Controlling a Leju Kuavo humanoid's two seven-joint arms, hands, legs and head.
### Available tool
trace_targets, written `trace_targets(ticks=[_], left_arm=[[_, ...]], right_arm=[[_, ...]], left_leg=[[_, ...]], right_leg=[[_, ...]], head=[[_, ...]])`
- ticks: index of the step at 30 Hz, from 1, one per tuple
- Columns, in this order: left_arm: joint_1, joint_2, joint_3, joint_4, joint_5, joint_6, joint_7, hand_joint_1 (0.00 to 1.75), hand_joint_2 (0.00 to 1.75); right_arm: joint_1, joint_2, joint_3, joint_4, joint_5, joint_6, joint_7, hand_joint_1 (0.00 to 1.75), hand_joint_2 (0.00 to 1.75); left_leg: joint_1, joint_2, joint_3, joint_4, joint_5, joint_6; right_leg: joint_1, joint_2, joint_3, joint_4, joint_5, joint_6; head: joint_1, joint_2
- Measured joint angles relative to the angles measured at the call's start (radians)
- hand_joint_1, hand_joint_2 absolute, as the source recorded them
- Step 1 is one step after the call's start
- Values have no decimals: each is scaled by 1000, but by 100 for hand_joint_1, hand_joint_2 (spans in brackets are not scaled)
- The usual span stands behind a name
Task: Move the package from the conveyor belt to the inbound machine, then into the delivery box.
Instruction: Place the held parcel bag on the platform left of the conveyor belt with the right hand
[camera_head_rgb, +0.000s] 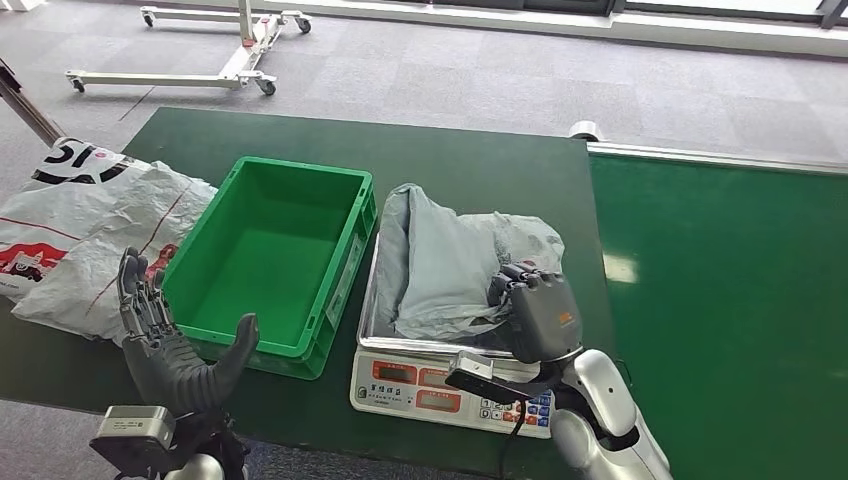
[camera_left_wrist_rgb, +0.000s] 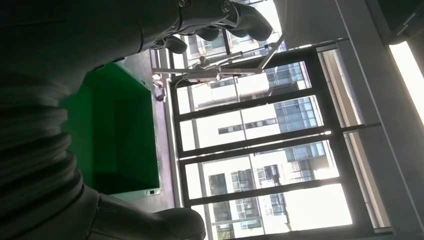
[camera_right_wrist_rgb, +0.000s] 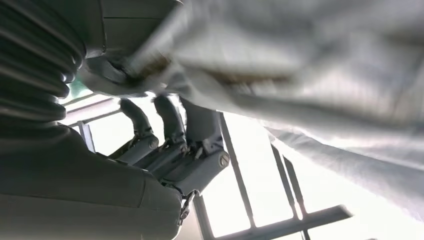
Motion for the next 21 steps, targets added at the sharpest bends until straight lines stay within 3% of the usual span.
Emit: trace_targets(ticks=[4,15,18,21], left_arm=[[-1,12,-13,8,5,17,0,0,175],[1,38,-36,11,12,43,0,0,175],[1,43,-40,12,14,39,0,0,175],[1,47,-41,17,16,27,0,0,175]], right_arm=[[0,0,9,-1,-18,-29,2,0,0],[4,-4,10,-6,-90,-35,-2,0,0],[10,-11,7,-20,-297,59,-66,0,0],[24,-24,-17,-48,-676,251,-177,0,0]], left_leg=[[0,0,0,0,0,0],[0,1,0,0,0,0],[0,1,0,0,0,0],[0,1,0,0,0,0]], right_leg=[[0,0,0,0,0,0],[0,0,-1,0,0,0],[0,1,-1,0,0,0],[0,0,-1,0,0,0]], head=[[0,0],[0,0],[0,0],[0,0]])
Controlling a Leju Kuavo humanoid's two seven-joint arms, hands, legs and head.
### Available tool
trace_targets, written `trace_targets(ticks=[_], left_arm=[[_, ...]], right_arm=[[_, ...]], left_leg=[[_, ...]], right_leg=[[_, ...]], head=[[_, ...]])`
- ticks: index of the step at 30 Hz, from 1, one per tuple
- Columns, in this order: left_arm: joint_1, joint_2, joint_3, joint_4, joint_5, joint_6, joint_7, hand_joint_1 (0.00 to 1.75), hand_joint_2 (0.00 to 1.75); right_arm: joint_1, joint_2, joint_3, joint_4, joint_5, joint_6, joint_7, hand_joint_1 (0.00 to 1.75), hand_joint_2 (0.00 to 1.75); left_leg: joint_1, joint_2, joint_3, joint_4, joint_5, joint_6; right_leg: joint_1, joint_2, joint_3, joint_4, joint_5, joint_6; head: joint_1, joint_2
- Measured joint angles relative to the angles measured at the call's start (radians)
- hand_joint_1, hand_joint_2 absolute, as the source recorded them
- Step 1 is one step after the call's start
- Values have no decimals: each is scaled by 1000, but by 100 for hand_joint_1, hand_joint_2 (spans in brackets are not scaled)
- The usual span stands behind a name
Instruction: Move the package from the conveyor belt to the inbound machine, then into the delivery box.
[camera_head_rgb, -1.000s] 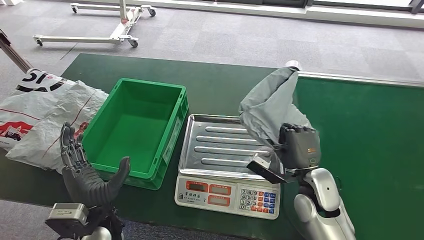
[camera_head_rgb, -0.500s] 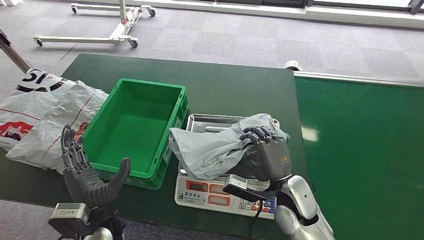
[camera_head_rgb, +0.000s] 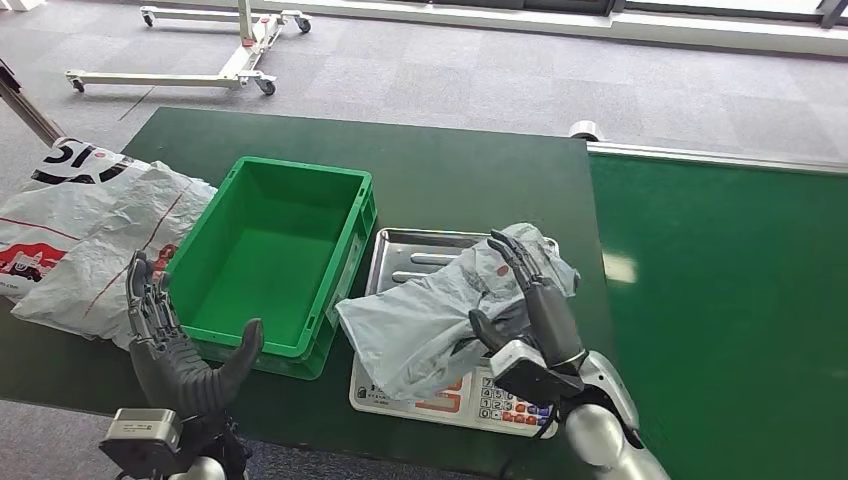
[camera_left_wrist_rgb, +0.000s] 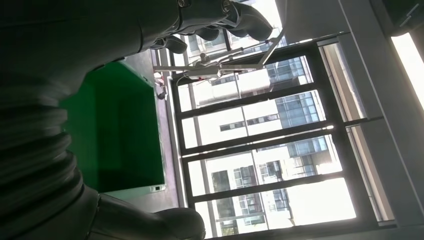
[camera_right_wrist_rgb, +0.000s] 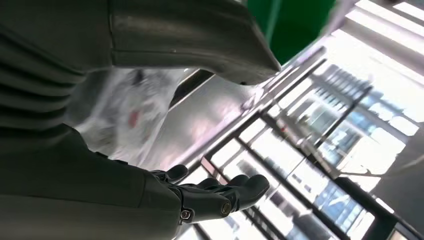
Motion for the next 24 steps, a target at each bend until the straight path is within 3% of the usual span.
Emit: trace_targets(ticks=[4,7,24], left_arm=[[0,3,-1,6,1,-10,0,0,175],[-2,7,-6,9,8,-10,0,0,175],[-5,15,-19,17,9,-10,0,0,175]], right_arm=[[18,-14,-70,-24,-388,250,-101,0,0],[33,-24,-122,-38,-549,394,-153,0,0],[53,-40,-187,-55,-591,441,-163,0,0]], left_leg=[[0,0,0,0,0,0],[0,0,0,0,0,0],[0,1,0,0,0,0]], right_leg=[[0,0,0,0,0,0],[0,0,0,0,0,0],[0,1,0,0,0,0]], head=[[0,0],[0,0],[0,0]])
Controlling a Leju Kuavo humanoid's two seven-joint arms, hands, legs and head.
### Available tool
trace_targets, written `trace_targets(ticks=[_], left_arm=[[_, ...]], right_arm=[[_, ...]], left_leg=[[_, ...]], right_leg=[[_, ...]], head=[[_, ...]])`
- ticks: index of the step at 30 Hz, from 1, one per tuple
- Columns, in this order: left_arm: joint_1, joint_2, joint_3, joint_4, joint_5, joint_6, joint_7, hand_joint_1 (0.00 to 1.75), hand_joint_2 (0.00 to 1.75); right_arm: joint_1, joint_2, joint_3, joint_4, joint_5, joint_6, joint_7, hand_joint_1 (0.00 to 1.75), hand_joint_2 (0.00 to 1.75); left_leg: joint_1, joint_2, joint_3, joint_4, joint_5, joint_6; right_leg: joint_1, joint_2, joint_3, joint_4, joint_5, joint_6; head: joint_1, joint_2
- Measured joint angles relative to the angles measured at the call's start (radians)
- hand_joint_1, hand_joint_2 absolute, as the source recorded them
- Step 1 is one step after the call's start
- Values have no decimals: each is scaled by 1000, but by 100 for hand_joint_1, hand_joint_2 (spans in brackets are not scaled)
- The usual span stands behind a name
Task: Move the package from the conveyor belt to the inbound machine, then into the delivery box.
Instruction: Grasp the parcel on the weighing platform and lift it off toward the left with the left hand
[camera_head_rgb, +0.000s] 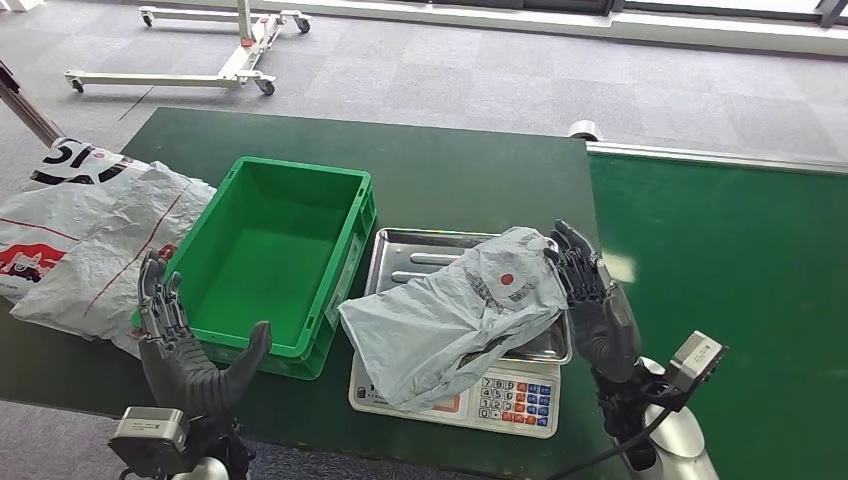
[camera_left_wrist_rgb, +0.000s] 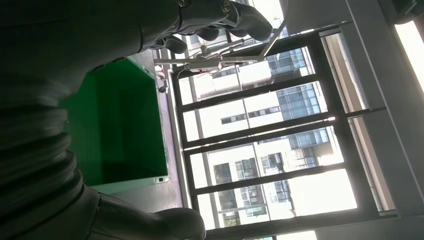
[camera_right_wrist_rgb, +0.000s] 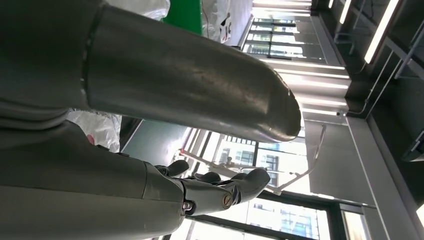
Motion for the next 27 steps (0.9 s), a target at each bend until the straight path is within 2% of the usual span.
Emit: trace_targets(ticks=[4,6,8,10,13,15,17,20,23,27], left_arm=[[-9,4,-4,6,3,7,0,0,175],[-11,7,-6,7,3,16,0,0,175],[-10,11,-8,7,3,27,0,0,175],[-9,16,-12,7,1,36,0,0,175],[-17,26,-29,22,-54,3,7,0,175],[-53,27,-47,82,-189,-80,28,0,175],[-110,15,-69,172,-349,-166,58,0,175],[-188,-10,-110,292,-508,-222,108,0,175],[-242,-32,-151,387,-603,-248,156,0,175],[-276,-51,-185,461,-644,-261,180,0,175]], right_arm=[[-2,1,-11,0,-65,76,-1,0,0],[-1,6,-25,-6,-71,80,-17,0,0],[3,16,-47,-23,-14,16,-57,0,87],[16,31,-76,-59,96,-114,-101,0,175],[44,53,-117,-127,210,-286,-127,0,175],[52,68,-134,-164,230,-327,-127,0,175],[50,84,-142,-182,239,-329,-124,0,175],[45,105,-144,-187,250,-321,-122,0,175],[28,120,-144,-187,254,-307,-115,0,175],[1,133,-144,-180,253,-295,-105,0,175]], left_leg=[[0,0,0,0,0,0],[0,0,0,0,0,0],[0,0,0,0,0,0],[0,0,0,0,0,0],[0,-1,0,0,0,0],[0,-1,0,0,0,0],[0,-1,0,0,0,0],[0,1,0,0,1,0],[0,1,0,0,2,0],[0,1,0,0,2,0]], right_leg=[[0,0,0,0,0,0],[0,0,0,0,0,0],[0,0,0,0,0,0],[0,0,0,0,0,0],[0,-1,-1,0,0,0],[0,-1,-1,0,0,0],[0,-1,0,0,0,0],[0,1,0,0,3,-1],[0,1,0,0,4,-1],[0,1,-1,0,4,-1]], head=[[0,0],[0,0],[0,0],[0,0],[0,0],[0,0],[0,0],[0,0],[0,0],[0,0]])
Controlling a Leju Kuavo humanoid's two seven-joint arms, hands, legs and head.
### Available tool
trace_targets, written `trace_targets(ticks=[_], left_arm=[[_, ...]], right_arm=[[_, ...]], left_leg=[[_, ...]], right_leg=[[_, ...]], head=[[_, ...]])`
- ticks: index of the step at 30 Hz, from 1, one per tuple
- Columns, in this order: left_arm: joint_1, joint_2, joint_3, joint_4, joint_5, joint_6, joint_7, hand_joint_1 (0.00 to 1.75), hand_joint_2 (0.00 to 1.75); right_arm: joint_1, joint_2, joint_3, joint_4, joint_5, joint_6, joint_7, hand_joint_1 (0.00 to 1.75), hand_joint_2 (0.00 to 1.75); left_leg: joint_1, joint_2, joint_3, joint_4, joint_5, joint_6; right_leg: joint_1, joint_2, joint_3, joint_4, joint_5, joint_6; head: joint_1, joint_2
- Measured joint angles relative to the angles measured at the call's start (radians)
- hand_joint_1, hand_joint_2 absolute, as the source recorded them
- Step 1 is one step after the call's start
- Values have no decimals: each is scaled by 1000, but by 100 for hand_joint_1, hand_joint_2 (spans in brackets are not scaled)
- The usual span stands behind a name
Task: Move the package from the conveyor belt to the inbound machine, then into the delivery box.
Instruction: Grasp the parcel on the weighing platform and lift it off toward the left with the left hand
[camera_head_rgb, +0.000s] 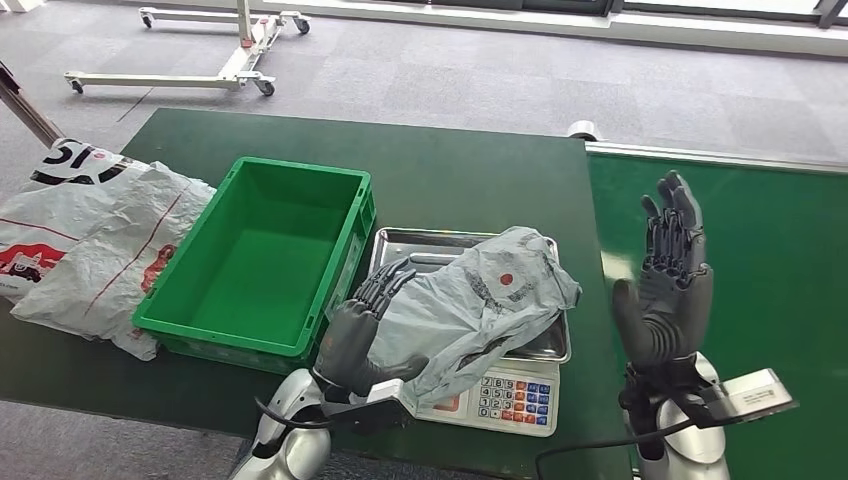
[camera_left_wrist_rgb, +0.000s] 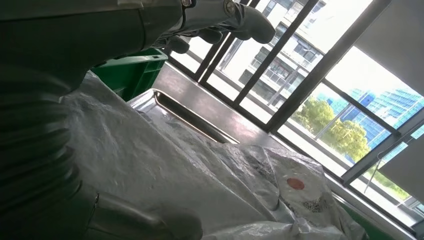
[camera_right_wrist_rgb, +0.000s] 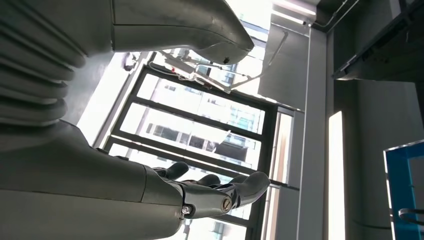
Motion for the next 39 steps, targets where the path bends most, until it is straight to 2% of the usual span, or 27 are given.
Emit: trace_targets(ticks=[9,12,16,20,21,24,25,39], left_arm=[[-42,-4,-18,75,-30,-38,-3,0,175],[-62,-2,-37,106,-67,-84,-3,0,175],[-84,3,-75,156,-104,-165,-13,12,175],[-100,5,-97,195,-110,-188,-20,12,175],[-103,6,-99,202,-110,-188,-21,20,175],[-110,6,-104,217,-110,-188,-21,139,175],[-112,7,-105,221,-110,-188,-22,172,175],[-136,11,-97,239,-109,-121,-7,175,175]], right_arm=[[-3,23,-3,6,6,3,1,0,175],[-4,34,-9,6,17,13,3,0,175],[-9,44,-20,8,25,23,4,0,175],[-18,49,-27,13,27,25,4,0,175],[-20,50,-29,14,27,25,4,0,175],[-21,51,-34,17,27,25,4,0,175],[-21,52,-35,18,27,25,4,0,175],[-20,52,-44,22,25,27,3,0,175]], left_leg=[[0,0,-1,0,0,0],[0,0,-1,0,0,0],[0,0,-1,0,0,0],[0,-1,-1,0,0,0],[0,-1,-1,0,0,0],[0,-1,-1,0,0,0],[0,-1,-1,0,0,0],[0,0,0,0,0,0]], right_leg=[[0,0,-1,0,-1,0],[0,0,-1,0,-1,0],[0,0,0,0,-1,0],[0,0,0,0,-1,0],[0,0,0,0,-1,0],[0,0,0,0,-1,0],[0,0,0,0,-1,0],[0,0,0,0,-1,0]], head=[[0,0],[0,0],[0,0],[0,0],[0,0],[0,0],[0,0],[0,0]])
